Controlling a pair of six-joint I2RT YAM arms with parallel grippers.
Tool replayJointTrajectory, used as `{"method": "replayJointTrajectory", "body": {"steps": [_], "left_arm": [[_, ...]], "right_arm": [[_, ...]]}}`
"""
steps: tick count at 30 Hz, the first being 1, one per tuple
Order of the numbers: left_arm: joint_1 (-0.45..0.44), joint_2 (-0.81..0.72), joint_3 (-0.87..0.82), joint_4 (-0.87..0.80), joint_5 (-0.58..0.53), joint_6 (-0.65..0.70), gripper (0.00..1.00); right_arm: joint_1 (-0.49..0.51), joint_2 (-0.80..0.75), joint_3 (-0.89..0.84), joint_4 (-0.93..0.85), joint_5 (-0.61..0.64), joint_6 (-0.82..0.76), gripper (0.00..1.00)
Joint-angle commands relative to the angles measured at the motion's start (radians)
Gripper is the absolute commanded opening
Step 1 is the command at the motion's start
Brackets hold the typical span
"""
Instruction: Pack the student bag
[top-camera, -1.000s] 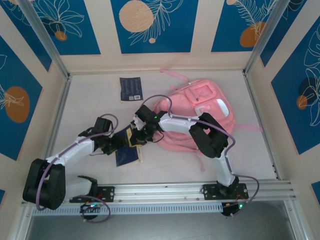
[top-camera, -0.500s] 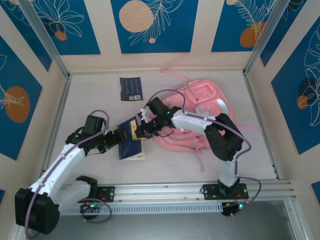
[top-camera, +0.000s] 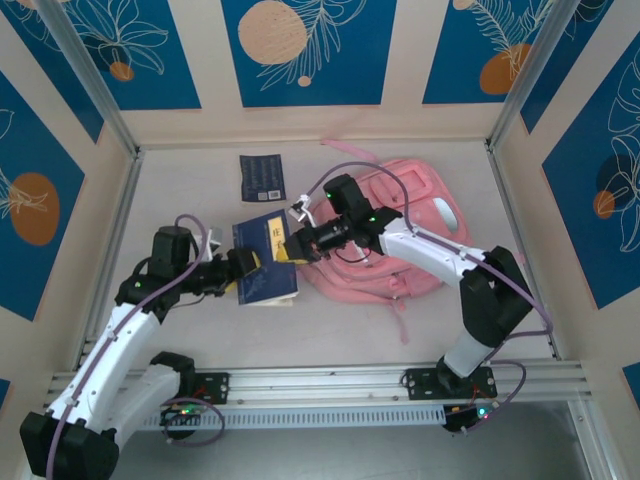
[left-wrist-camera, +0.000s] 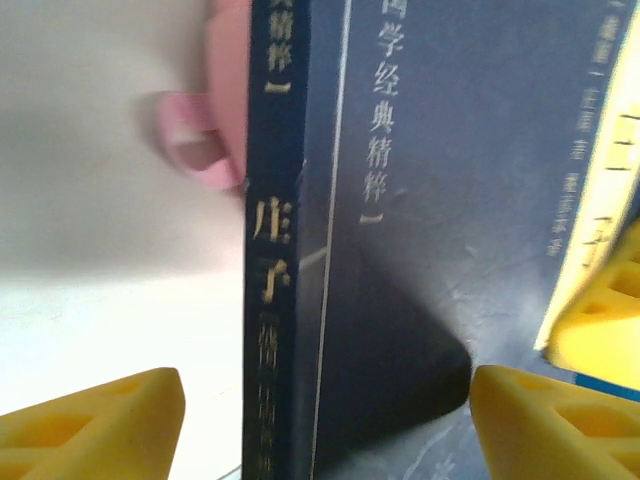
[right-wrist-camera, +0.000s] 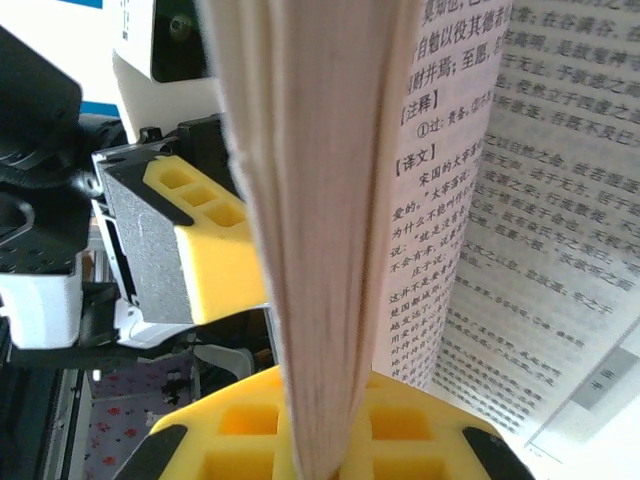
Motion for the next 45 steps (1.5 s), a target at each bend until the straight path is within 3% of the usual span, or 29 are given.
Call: {"method": "replayJointTrajectory", "body": {"steps": [1, 8, 12, 16, 22, 24, 29, 31, 35, 40, 42, 45], "left_arm": [[0.003, -0.012, 0.024, 0.167, 0.158, -0.075, 0.68], [-0.031, -0.012, -0.007, 0.365, 0.243, -0.174, 0.36], [-0.036, -0.017, -0.002, 0.363, 0.246, -0.167, 0.17], [-0.038, -0.022, 0.009, 0.34, 0.241, -0.146, 0.0], [-0.045, -0.02, 0.013, 0.425, 0.266, -0.202, 0.0], [-0.054, -0.019, 0.014, 0.459, 0.28, -0.22, 0.0], [-0.08, -0.021, 0.014, 0.518, 0.311, -0.248, 0.0], [-0.09, -0.02, 0.017, 0.523, 0.322, -0.247, 0.0], [-0.097, -0.026, 0.019, 0.501, 0.329, -0.229, 0.0], [-0.099, -0.036, 0.002, 0.486, 0.304, -0.237, 0.02], [-0.1, -0.042, -0.001, 0.468, 0.285, -0.238, 0.2], [-0.107, -0.057, -0.029, 0.484, 0.242, -0.278, 0.52]], "right_arm": [[-0.012, -0.07, -0.032, 0.059, -0.068, 0.038, 0.07], [-0.015, -0.116, -0.064, 0.054, -0.012, 0.053, 0.12], [-0.023, -0.141, -0.083, 0.05, 0.041, 0.057, 0.17], [-0.033, -0.171, -0.08, -0.044, 0.137, 0.005, 0.37], [-0.056, -0.223, -0.128, -0.044, 0.229, 0.031, 0.77], [-0.067, -0.228, -0.155, 0.028, 0.183, 0.071, 0.83], [-0.065, -0.192, -0.173, 0.197, 0.046, 0.171, 0.85], [-0.066, -0.182, -0.2, 0.328, -0.005, 0.245, 0.83], [-0.064, -0.171, -0.237, 0.538, -0.062, 0.365, 0.66], [-0.082, -0.198, -0.298, 0.613, -0.039, 0.414, 0.19], [-0.084, -0.212, -0.319, 0.644, -0.023, 0.438, 0.07], [-0.089, -0.253, -0.346, 0.608, 0.076, 0.44, 0.0]]}}
